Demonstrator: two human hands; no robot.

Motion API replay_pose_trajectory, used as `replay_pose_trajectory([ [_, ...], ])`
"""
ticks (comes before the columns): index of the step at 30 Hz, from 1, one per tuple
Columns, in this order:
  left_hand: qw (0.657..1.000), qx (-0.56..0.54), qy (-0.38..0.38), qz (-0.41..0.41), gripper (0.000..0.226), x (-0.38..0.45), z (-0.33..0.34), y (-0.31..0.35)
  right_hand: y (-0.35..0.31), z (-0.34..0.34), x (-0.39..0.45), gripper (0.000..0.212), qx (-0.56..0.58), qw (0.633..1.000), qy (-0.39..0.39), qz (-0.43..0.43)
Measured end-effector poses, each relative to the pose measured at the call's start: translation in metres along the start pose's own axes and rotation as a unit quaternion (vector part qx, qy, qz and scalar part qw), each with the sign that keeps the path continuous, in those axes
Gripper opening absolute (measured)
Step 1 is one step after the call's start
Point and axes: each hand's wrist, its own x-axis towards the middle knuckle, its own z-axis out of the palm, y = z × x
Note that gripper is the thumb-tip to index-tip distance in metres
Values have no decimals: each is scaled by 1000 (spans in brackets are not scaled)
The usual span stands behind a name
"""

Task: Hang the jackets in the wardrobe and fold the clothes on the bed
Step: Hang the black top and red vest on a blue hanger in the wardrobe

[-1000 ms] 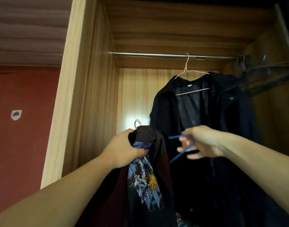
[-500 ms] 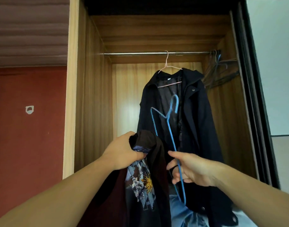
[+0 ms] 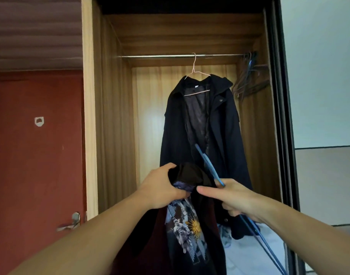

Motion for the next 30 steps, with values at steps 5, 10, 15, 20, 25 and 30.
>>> replay_pose_trajectory([
  [5, 994, -61, -85, -11, 71, -33, 5, -19, 17, 29, 0, 15, 31, 997, 65, -1],
  [10, 987, -52, -127, -78, 79, -81, 10, -66, 29, 44, -2, 7, 3, 990, 139, -21],
  [15, 974, -58, -135, -174, 17, -131, 41, -109, 36, 65, 1, 17, -28, 990, 131, -41],
  [20, 942, -137, -189, -241, 5, -142, 51, -130, 63, 67, -7, 14, -43, 996, 75, -17],
  [25, 929, -262, -115, -234, 6, -123, 46, -116, 105, 61, -29, 29, -49, 997, 51, -7],
  [30, 954, -158, -65, -246, 8, -93, 62, -108, 155, 98, -56, 45, 29, 996, 66, 60],
])
